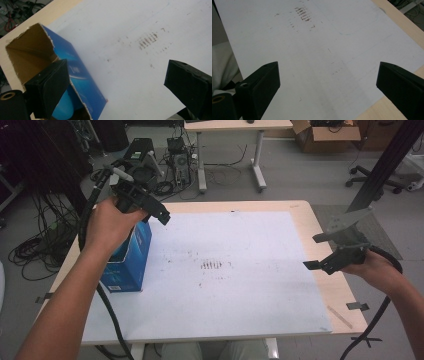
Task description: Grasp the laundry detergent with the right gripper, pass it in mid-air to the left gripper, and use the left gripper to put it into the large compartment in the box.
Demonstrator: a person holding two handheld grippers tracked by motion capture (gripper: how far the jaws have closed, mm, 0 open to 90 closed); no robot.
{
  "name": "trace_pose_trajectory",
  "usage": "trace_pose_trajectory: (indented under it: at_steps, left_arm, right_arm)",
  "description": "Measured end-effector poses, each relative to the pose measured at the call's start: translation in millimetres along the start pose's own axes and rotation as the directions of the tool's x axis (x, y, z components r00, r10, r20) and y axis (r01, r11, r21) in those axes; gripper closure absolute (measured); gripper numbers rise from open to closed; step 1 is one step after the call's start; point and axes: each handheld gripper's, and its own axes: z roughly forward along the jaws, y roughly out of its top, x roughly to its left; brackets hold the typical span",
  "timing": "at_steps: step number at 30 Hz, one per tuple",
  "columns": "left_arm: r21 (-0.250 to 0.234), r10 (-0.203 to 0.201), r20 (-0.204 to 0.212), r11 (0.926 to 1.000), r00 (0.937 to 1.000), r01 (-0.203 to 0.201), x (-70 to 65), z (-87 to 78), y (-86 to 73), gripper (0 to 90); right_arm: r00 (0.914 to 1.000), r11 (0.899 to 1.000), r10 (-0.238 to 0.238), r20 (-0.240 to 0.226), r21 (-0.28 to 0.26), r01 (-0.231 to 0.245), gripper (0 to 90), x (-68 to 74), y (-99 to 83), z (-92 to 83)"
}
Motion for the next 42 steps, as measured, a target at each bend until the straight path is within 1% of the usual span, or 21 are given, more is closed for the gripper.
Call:
trace_pose_trajectory:
  at_steps: [4,8,12,15,17,21,22,26,29,30,31,33,34,36,38,39,40,42]
  left_arm:
    - [-0.001,0.029,0.008,0.9996,0.9995,-0.029,-6.8,2.2,6.3,6.4]
    - [0.005,0.068,0.019,0.9977,0.9975,-0.068,-14.2,6.1,12.5,6.1]
    - [0.006,0.101,0.034,0.9949,0.9944,-0.101,-22.0,9.7,17.6,6.1]
    - [0.005,0.118,0.046,0.993,0.992,-0.118,-27.7,12.8,20.4,6.1]
    - [0.009,0.135,0.057,0.9907,0.9892,-0.136,-30.9,14.5,22.0,6.0]
    - [0.016,0.185,0.077,0.9823,0.9798,-0.187,-38.4,17.7,24.9,6.1]
    - [0.016,0.19,0.079,0.9812,0.9785,-0.192,-39.7,18.4,25.4,6.2]
    - [0.016,0.232,0.094,0.972,0.9682,-0.234,-46.2,21.2,28.5,6.2]
    - [0.012,0.268,0.107,0.9625,0.9574,-0.271,-51.9,23.0,30.4,6.2]
    - [0.012,0.284,0.108,0.9578,0.9526,-0.287,-53.7,23.5,31.3,6.3]
    - [0.011,0.29,0.112,0.9562,0.9506,-0.293,-55.8,24.1,32.0,6.3]
    - [0.01,0.307,0.12,0.9506,0.9441,-0.31,-59.4,25.0,33.9,6.3]
    - [0.009,0.319,0.123,0.9465,0.9397,-0.323,-61.7,25.6,35.3,6.3]
    - [0.007,0.332,0.129,0.9419,0.9343,-0.336,-65.0,25.8,37.3,6.3]
    - [0.0,0.349,0.135,0.9359,0.9273,-0.352,-69.1,25.8,39.7,6.2]
    - [-0.004,0.359,0.141,0.9322,0.9227,-0.362,-71.9,26.1,40.9,6.2]
    - [-0.005,0.366,0.142,0.9295,0.9197,-0.369,-73.8,26.4,41.6,6.2]
    - [-0.008,0.383,0.155,0.9221,0.9106,-0.387,-78.5,27.9,43.1,6.2]
  right_arm:
    - [1.0,1.0,0.0,0.001,0.003,0.0,4.7,-0.4,-0.1,-0.7]
    - [1.0,1.0,0.002,0.001,0.004,-0.002,4.7,-0.8,0.3,-2.4]
    - [1.0,1.0,0.002,0.004,0.008,-0.002,4.7,-0.8,1.4,-4.0]
    - [1.0,1.0,0.001,0.004,0.009,-0.001,4.7,-0.9,2.2,-4.4]
    - [1.0,1.0,0.0,0.002,0.012,0.0,4.7,-0.8,2.9,-4.3]
    - [1.0,1.0,-0.001,0.0,0.018,0.001,4.7,-1.0,4.2,-3.8]
    - [1.0,1.0,0.0,-0.001,0.022,0.0,4.7,-0.9,4.8,-3.4]
    - [1.0,1.0,-0.003,-0.002,0.024,0.003,4.7,-1.6,7.1,-3.2]
    - [1.0,1.0,-0.004,-0.003,0.024,0.004,4.7,-1.7,9.6,-3.0]
    - [1.0,1.0,-0.004,-0.004,0.025,0.004,4.7,-1.7,10.4,-3.0]
    - [1.0,1.0,-0.002,-0.005,0.024,0.002,4.7,-1.5,11.2,-2.9]
    - [1.0,1.0,-0.005,-0.006,0.024,0.005,4.7,-1.5,12.6,-2.4]
    - [1.0,1.0,-0.004,-0.007,0.024,0.004,4.7,-1.2,13.4,-2.0]
    - [0.9999,1.0,-0.007,-0.009,0.024,0.008,4.7,-1.1,14.6,-1.0]
    - [0.9999,1.0,-0.006,-0.011,0.024,0.007,4.8,-0.8,15.4,0.0]
    - [0.9999,1.0,-0.01,-0.012,0.027,0.01,4.7,-0.9,15.8,0.4]
    - [0.9999,1.0,-0.009,-0.013,0.027,0.009,4.7,-0.7,16.3,1.1]
    - [0.9998,1.0,-0.012,-0.014,0.029,0.012,4.8,-0.9,17.0,2.0]
